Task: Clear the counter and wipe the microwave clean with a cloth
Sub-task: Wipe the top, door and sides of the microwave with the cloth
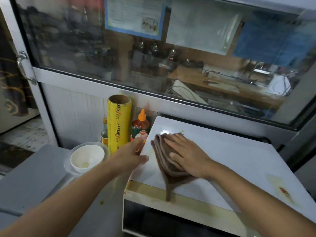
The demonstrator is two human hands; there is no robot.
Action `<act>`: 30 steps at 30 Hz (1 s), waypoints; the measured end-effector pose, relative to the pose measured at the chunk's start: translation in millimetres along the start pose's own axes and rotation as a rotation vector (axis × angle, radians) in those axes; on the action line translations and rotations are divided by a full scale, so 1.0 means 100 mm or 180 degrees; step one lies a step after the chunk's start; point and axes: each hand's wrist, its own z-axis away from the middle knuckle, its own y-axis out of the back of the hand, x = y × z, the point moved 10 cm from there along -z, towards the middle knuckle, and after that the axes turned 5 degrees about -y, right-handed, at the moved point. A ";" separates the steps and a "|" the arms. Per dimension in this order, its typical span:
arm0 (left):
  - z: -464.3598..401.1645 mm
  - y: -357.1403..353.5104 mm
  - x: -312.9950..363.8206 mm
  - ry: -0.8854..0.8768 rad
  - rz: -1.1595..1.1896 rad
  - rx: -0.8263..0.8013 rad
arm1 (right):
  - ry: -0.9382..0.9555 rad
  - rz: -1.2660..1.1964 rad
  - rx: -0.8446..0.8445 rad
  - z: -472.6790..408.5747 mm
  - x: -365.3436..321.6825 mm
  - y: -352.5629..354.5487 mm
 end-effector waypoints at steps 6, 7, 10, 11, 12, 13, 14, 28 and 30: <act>-0.18 -0.08 -0.03 0.0165 -0.0017 0.0035 | -0.0645 0.0271 0.0078 -0.51 0.58 0.12; -0.17 -0.09 -0.05 0.0195 0.0065 0.0017 | -0.0496 0.0326 0.0096 -0.46 0.49 0.10; -0.12 -0.08 -0.08 0.0215 0.0251 0.0056 | 0.0322 0.0327 0.0266 -0.07 0.14 0.08; -0.12 -0.08 -0.08 0.0198 0.0280 0.0071 | 0.0493 0.0224 0.0198 0.08 0.10 0.07; -0.11 -0.09 -0.08 0.0181 0.0306 0.0076 | 0.0558 0.0135 0.0129 0.18 0.14 0.08; -0.12 -0.09 -0.08 0.0171 0.0340 0.0069 | 0.0528 0.0090 0.0112 0.24 0.23 0.13; -0.12 -0.10 -0.09 0.0170 0.0374 0.0061 | 0.0427 0.0082 0.0157 0.23 0.37 0.19; -0.01 -0.05 -0.07 -0.0017 0.0340 -0.0083 | 0.0691 0.0092 0.0064 -0.30 -0.04 0.05; 0.07 -0.02 -0.15 -0.0026 0.0335 -0.0205 | 0.0662 -0.0163 0.0144 -0.31 0.08 0.15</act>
